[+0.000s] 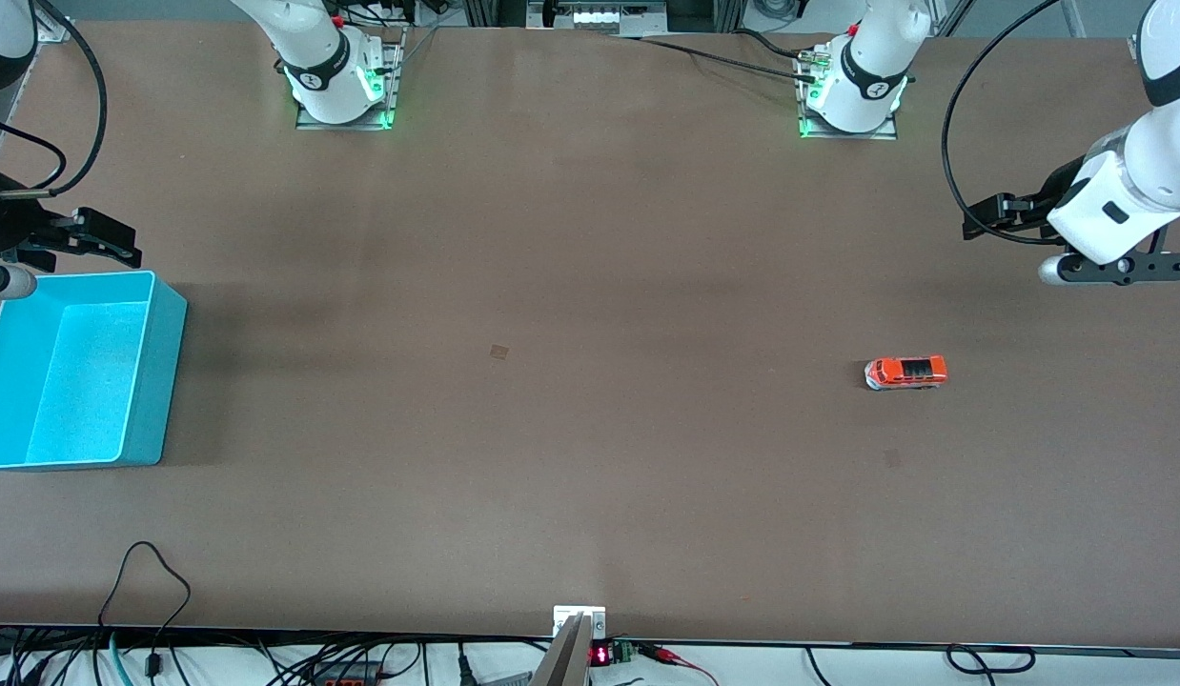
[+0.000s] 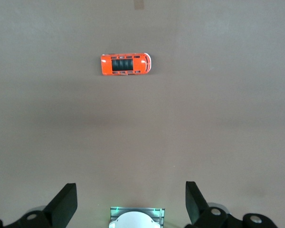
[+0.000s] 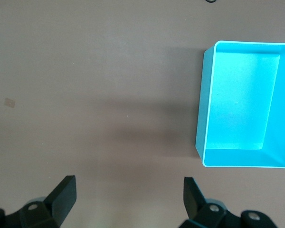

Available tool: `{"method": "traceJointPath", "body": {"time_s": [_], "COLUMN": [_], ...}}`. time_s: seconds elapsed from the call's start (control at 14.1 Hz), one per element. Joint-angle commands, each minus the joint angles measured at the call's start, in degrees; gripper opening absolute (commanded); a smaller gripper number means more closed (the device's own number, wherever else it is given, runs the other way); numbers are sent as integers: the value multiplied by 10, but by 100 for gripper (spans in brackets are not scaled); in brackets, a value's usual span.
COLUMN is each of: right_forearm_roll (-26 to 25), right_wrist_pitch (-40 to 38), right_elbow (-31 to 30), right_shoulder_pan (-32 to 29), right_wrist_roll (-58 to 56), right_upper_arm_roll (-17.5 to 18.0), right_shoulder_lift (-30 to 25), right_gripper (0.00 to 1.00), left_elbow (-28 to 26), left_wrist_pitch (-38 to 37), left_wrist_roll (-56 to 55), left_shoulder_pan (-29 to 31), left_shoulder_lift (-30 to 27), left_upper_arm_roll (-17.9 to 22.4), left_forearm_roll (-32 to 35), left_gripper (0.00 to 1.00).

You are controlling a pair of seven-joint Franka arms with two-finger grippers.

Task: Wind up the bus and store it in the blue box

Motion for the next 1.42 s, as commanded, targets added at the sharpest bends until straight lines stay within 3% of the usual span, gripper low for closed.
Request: {"method": "traceJointPath", "body": {"time_s": [0.0, 0.36, 1.0, 1.35], "right_forearm_roll": [8, 0, -6, -5], "right_wrist_pitch": [1, 6, -1, -2], "right_elbow": [3, 3, -5, -5], "right_shoulder_pan": [-4, 2, -3, -3], "right_wrist_roll": [5, -4, 2, 1], "right_upper_arm_roll": [1, 2, 2, 2], "right_shoulder_lift": [0, 63, 70, 70], "right_gripper": [100, 100, 100, 100], "left_elbow": [7, 12, 2, -81], "left_wrist_pitch": [-5, 42, 246, 401], "left_wrist_roll": [8, 242, 706, 825], "left_shoulder_pan": [-7, 7, 58, 56], "left_shoulder_lift": [19, 74, 228, 253], "left_upper_arm_roll": [2, 4, 4, 2], "left_forearm_roll": [-5, 0, 1, 1], "left_gripper": [100, 100, 100, 100]}}
